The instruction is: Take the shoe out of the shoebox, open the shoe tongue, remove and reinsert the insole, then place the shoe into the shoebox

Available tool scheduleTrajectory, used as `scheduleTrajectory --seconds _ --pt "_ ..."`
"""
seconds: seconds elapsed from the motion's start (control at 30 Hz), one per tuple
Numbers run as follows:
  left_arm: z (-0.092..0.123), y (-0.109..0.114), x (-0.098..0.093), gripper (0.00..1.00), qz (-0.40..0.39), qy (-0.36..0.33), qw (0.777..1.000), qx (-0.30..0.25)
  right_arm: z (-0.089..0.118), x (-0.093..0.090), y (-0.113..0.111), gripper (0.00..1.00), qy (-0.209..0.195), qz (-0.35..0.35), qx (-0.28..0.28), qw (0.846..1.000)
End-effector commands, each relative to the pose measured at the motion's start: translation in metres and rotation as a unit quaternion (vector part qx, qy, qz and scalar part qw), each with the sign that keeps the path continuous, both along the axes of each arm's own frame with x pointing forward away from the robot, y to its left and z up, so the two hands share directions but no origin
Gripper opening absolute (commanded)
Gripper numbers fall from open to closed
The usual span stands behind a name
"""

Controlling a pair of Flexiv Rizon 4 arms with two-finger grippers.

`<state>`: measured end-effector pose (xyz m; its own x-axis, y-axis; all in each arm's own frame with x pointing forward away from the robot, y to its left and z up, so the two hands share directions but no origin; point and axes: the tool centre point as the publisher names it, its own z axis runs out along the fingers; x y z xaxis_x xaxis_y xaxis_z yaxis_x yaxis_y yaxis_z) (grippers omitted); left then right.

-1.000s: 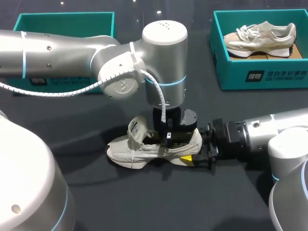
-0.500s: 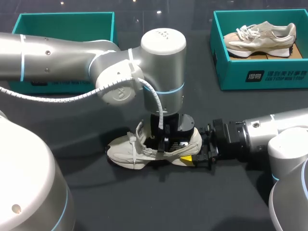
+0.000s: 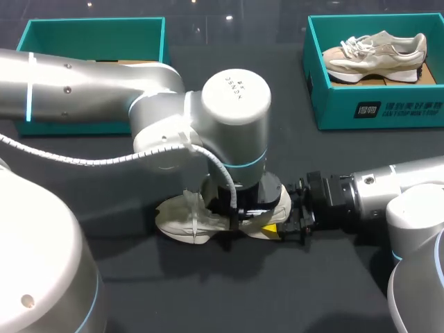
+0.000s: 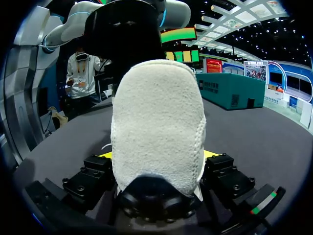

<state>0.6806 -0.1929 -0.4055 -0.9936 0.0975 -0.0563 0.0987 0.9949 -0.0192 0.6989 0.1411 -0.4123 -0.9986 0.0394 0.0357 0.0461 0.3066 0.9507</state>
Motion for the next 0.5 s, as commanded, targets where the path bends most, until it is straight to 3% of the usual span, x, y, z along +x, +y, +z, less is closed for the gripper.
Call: scheduleTrajectory --seconds 0.03,0.13,0.23,0.5 --pt "-0.02 -0.005 0.007 0.24 0.01 -0.025 1.0 0.009 0.0 0.0 0.002 0.0 0.001 -0.001 -0.001 1.0" --pt "-0.022 -0.005 0.017 0.2 0.019 -0.031 0.999 0.015 0.0 0.0 0.002 0.0 0.001 -0.001 -0.001 1.0" --pt "-0.021 -0.004 0.025 0.08 0.025 -0.031 0.999 0.02 0.0 0.0 0.002 0.0 0.001 -0.001 -0.001 1.0" --pt "-0.021 -0.004 0.037 0.0 0.036 -0.025 0.999 0.024 0.0 0.0 0.002 0.0 0.001 -0.001 -0.001 1.0"
